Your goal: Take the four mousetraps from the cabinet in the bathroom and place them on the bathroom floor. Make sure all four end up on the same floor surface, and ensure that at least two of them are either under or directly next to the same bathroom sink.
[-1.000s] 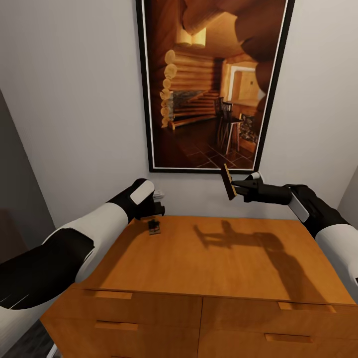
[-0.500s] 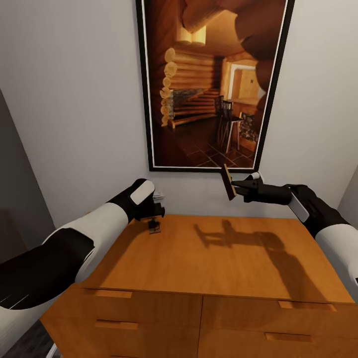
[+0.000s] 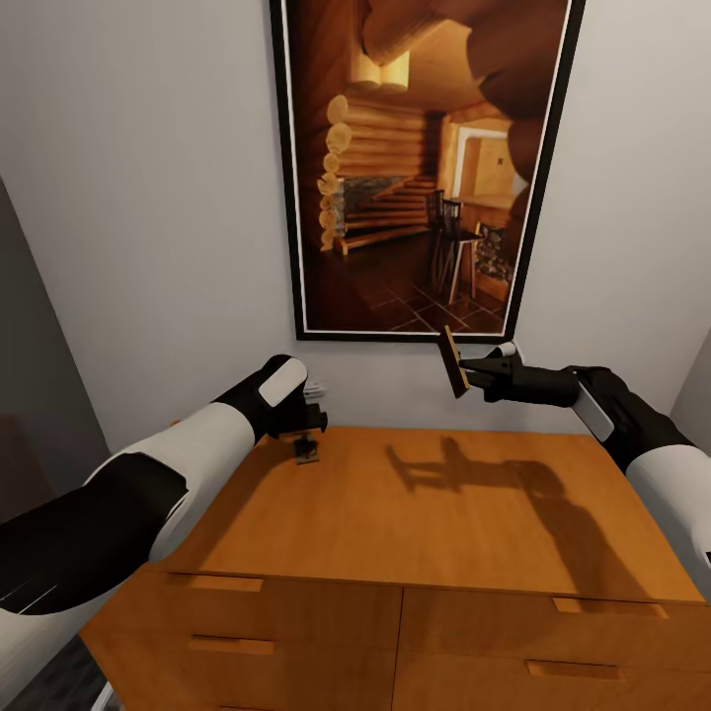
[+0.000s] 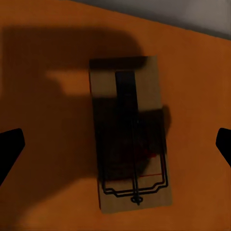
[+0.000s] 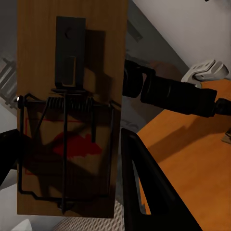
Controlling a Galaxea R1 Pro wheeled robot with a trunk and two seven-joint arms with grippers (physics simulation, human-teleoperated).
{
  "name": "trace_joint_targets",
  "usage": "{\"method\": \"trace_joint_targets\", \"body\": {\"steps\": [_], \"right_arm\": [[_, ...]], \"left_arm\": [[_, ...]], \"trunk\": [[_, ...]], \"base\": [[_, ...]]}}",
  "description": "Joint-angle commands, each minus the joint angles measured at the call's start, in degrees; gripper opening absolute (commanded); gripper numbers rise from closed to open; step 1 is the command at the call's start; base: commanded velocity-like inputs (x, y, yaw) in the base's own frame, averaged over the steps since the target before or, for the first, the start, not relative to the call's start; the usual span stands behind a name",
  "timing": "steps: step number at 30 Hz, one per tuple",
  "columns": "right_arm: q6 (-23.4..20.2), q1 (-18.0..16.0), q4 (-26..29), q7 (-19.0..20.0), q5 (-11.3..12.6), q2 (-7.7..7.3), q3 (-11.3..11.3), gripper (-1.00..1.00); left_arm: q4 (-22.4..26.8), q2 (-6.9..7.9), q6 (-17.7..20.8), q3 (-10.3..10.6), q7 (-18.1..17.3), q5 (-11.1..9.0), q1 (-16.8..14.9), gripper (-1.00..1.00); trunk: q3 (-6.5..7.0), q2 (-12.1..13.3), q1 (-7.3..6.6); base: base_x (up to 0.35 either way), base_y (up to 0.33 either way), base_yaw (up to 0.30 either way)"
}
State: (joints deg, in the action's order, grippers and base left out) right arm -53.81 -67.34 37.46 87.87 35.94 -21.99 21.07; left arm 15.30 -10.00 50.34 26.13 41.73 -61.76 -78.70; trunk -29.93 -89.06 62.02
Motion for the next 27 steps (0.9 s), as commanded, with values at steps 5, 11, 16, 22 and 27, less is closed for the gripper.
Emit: {"method": "trace_joint_targets", "body": {"steps": [5,11,16,22,27], "right_arm": [[-0.95,-0.08,-0.02,0.28,0.27,-0.07,0.29,-1.00],[-0.95,-0.08,-0.02,0.28,0.27,-0.07,0.29,-1.00],[-0.95,-0.08,-0.02,0.28,0.27,-0.07,0.29,-1.00],[-0.95,-0.08,-0.02,0.28,0.27,-0.07,0.29,-1.00],[-0.95,-0.08,-0.02,0.28,0.27,-0.07,0.29,-1.00]], "left_arm": [[-0.04,0.00,0.11,0.24,0.45,-0.48,-0.05,1.00],[-0.08,0.00,0.20,0.24,0.45,-0.47,-0.06,1.00],[-0.09,0.00,0.62,0.24,0.45,-0.47,-0.05,1.00],[-0.09,0.00,0.97,0.24,0.45,-0.47,-0.05,1.00],[-0.09,0.00,0.98,0.24,0.45,-0.47,-0.05,1.00]], "trunk": [[-0.07,-0.04,0.00],[-1.14,-2.44,1.32],[-2.04,-4.45,2.41],[-3.12,-6.86,3.73],[-4.02,-8.86,4.83]], "base": [[0.000,0.000,0.000],[0.000,0.000,0.000],[0.000,0.000,0.000],[0.000,0.000,0.000],[0.000,0.000,0.000]]}}
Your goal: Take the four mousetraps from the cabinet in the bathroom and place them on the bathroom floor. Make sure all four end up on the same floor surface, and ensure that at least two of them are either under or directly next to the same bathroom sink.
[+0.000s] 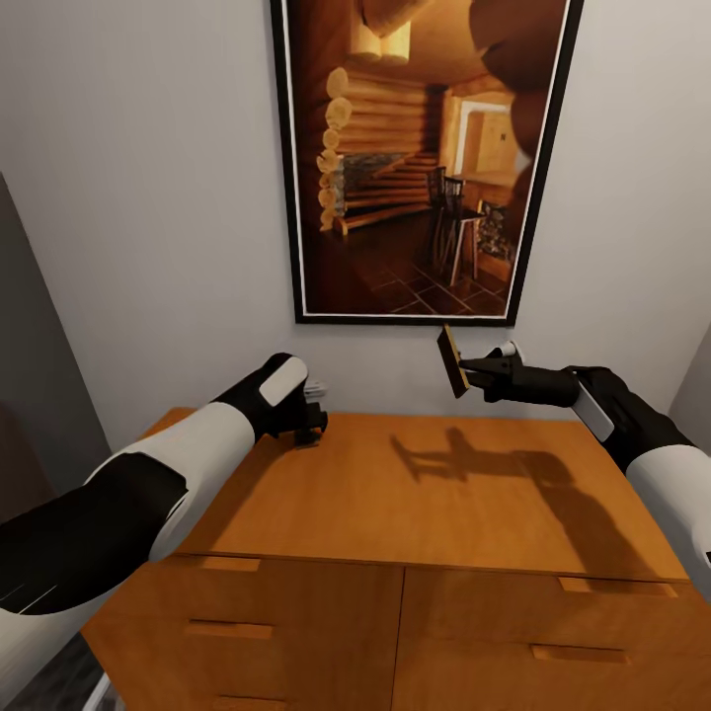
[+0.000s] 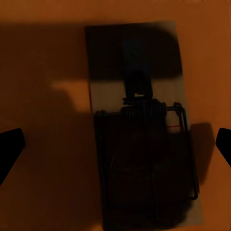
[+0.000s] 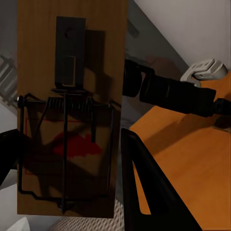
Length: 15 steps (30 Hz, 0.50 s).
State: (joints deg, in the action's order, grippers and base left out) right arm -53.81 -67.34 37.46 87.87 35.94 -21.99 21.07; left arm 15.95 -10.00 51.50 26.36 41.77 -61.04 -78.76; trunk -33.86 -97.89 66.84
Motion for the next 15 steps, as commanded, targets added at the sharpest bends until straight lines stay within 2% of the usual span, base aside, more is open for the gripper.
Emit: {"method": "trace_joint_targets", "body": {"steps": [1,15], "right_arm": [[-0.95,-0.08,0.00,0.28,0.27,-0.07,0.28,-1.00],[-0.95,-0.08,-0.02,0.28,0.27,-0.07,0.28,-1.00]], "left_arm": [[-0.75,0.00,-0.18,0.01,0.41,-1.19,0.01,1.00],[-0.75,0.00,-0.17,0.01,0.41,-1.19,0.00,1.00]], "trunk": [[-0.27,-0.43,0.23],[-0.27,-0.43,0.23]], "base": [[0.000,0.000,0.000],[0.000,0.000,0.000]]}}
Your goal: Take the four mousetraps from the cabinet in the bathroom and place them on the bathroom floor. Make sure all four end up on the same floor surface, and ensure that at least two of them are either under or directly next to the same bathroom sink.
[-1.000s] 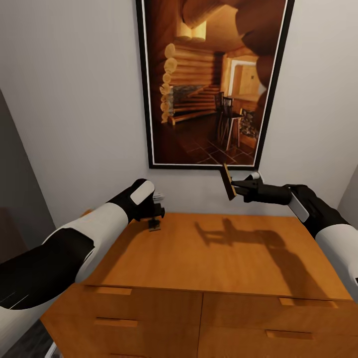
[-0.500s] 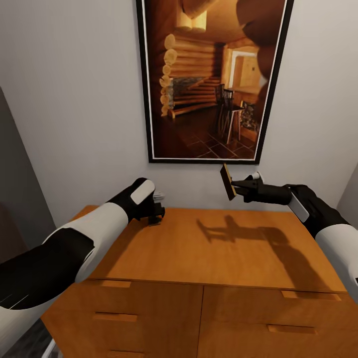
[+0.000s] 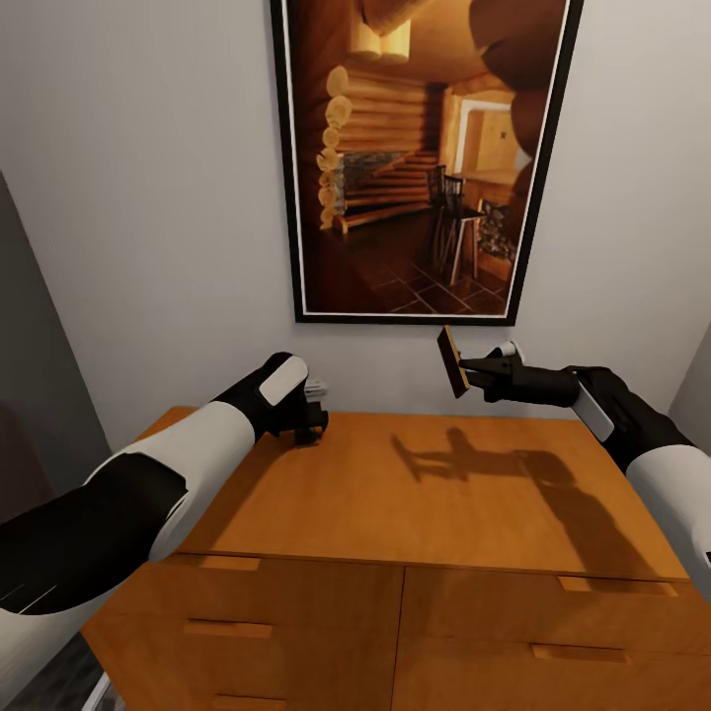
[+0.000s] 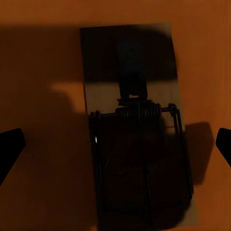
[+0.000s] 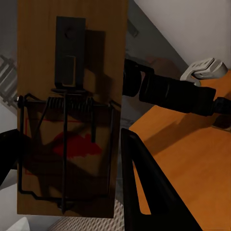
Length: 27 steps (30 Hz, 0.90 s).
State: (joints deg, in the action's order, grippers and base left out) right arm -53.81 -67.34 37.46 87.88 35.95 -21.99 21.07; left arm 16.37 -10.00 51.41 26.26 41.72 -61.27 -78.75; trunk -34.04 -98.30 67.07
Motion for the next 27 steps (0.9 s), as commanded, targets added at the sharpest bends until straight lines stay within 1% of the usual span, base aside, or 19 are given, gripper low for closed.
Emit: {"method": "trace_joint_targets", "body": {"steps": [1,27], "right_arm": [[-0.95,-0.07,-0.02,0.28,0.26,-0.07,0.29,-1.00],[-1.02,-0.07,-0.02,0.28,0.26,-0.07,0.28,-1.00]], "left_arm": [[-1.16,0.00,-0.08,0.11,0.46,-0.96,-0.01,1.00],[-1.62,0.00,-0.08,0.11,0.46,-0.96,-0.01,1.00]], "trunk": [[-0.08,-0.02,0.01],[-0.08,-0.02,0.01]], "base": [[0.000,0.000,0.000],[0.000,0.000,0.000]]}}
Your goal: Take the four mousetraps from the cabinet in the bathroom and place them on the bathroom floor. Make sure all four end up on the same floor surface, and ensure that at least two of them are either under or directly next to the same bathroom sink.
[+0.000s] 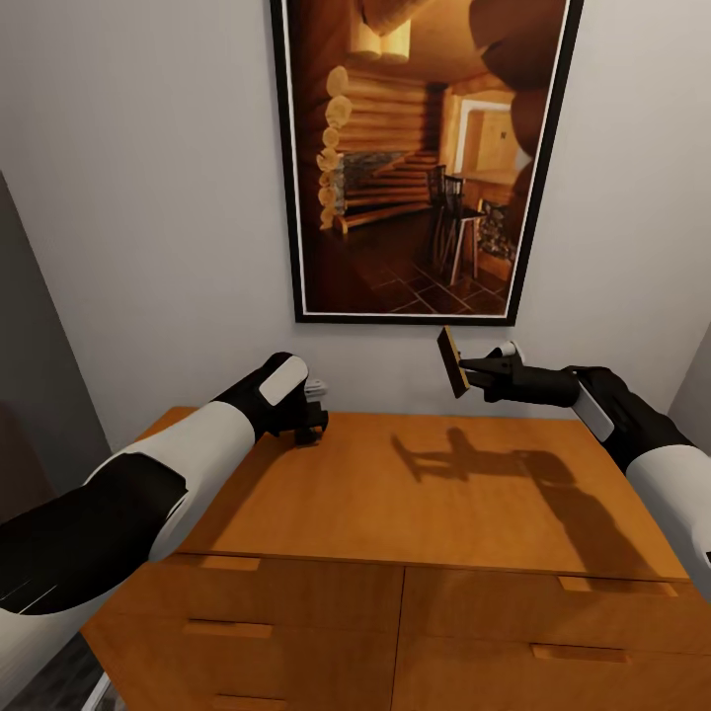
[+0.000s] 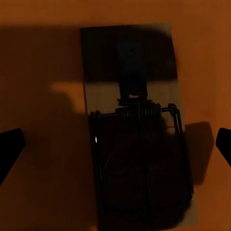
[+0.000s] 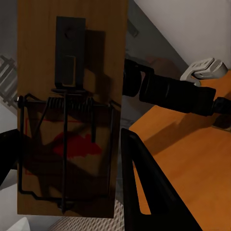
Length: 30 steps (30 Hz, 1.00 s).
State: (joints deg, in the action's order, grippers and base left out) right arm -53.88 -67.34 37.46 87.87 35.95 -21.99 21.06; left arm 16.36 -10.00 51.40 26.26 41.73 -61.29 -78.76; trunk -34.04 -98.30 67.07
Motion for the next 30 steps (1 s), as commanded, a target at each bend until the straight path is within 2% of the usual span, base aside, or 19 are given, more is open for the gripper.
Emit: {"method": "trace_joint_targets", "body": {"steps": [1,2,3,30], "right_arm": [[-0.95,-0.07,-0.02,0.28,0.26,-0.07,0.29,-1.00],[-0.95,-0.07,-0.02,0.28,0.26,-0.07,0.29,-1.00],[-0.95,-0.07,-0.02,0.28,0.26,-0.07,0.29,-1.00],[-0.97,-0.07,-0.02,0.28,0.26,-0.07,0.21,-1.00]], "left_arm": [[-1.61,0.00,-0.07,0.11,0.45,-0.94,-0.01,1.00],[-1.66,0.00,-0.07,0.11,0.45,-0.94,0.00,1.00],[-1.70,0.00,-0.07,0.11,0.45,-0.94,0.00,-1.00],[-1.83,0.00,-0.07,0.11,0.45,-0.94,0.00,-1.00]], "trunk": [[-0.08,-0.02,0.01],[-0.08,-0.02,0.01],[-0.08,-0.02,0.01],[-0.08,-0.02,0.01]], "base": [[0.000,0.000,0.000],[0.000,0.000,0.000],[0.000,0.000,0.000],[0.000,0.000,0.000]]}}
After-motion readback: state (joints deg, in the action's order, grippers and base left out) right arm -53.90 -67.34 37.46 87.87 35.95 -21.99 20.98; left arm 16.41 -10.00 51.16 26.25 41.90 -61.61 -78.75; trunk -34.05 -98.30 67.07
